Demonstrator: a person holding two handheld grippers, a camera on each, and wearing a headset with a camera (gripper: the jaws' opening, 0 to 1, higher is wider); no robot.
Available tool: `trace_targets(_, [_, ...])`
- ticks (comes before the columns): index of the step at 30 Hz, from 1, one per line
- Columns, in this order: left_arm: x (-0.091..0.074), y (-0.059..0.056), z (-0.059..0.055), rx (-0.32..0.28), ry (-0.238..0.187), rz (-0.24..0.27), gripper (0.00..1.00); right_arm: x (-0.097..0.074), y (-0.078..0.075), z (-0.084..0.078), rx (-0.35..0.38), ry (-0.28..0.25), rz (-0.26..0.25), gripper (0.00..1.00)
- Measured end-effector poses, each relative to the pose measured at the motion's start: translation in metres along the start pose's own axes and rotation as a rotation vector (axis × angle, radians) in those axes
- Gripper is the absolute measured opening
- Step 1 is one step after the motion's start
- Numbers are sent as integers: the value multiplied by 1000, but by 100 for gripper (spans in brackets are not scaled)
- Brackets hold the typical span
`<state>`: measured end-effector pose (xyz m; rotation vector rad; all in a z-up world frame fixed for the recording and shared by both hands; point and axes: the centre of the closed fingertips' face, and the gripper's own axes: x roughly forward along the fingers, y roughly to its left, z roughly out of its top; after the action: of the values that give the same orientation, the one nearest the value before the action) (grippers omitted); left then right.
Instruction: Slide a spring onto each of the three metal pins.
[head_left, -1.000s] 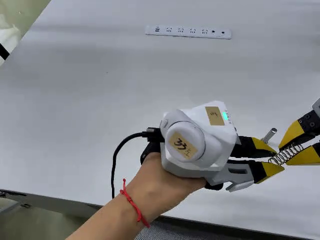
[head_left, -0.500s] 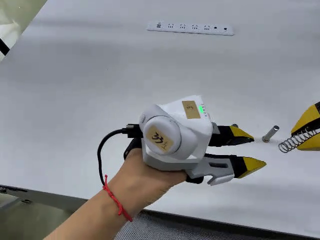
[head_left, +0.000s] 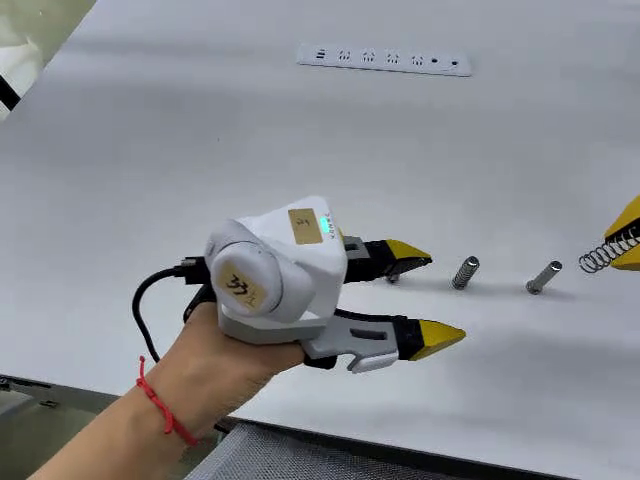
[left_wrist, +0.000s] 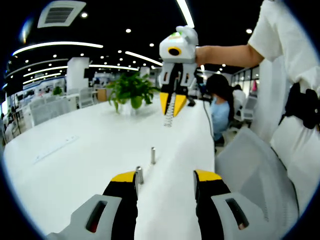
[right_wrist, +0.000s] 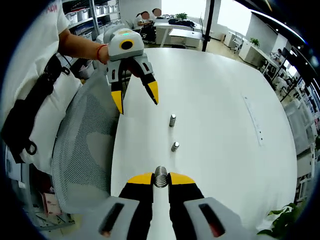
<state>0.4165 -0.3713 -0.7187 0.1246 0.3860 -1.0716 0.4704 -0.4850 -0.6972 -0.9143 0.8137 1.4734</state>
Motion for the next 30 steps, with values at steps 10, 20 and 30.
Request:
trace_targets(10, [-14, 15, -15, -15, 17, 35, 59, 20, -23, -18, 25, 50, -39, 12])
trace_targets(20, [-16, 24, -26, -30, 22, 42, 67, 41, -37, -33, 46, 80, -37, 12])
trace_targets(30, [-18, 28, -31, -69, 16, 46, 74, 55, -44, -42, 65, 97, -24, 12])
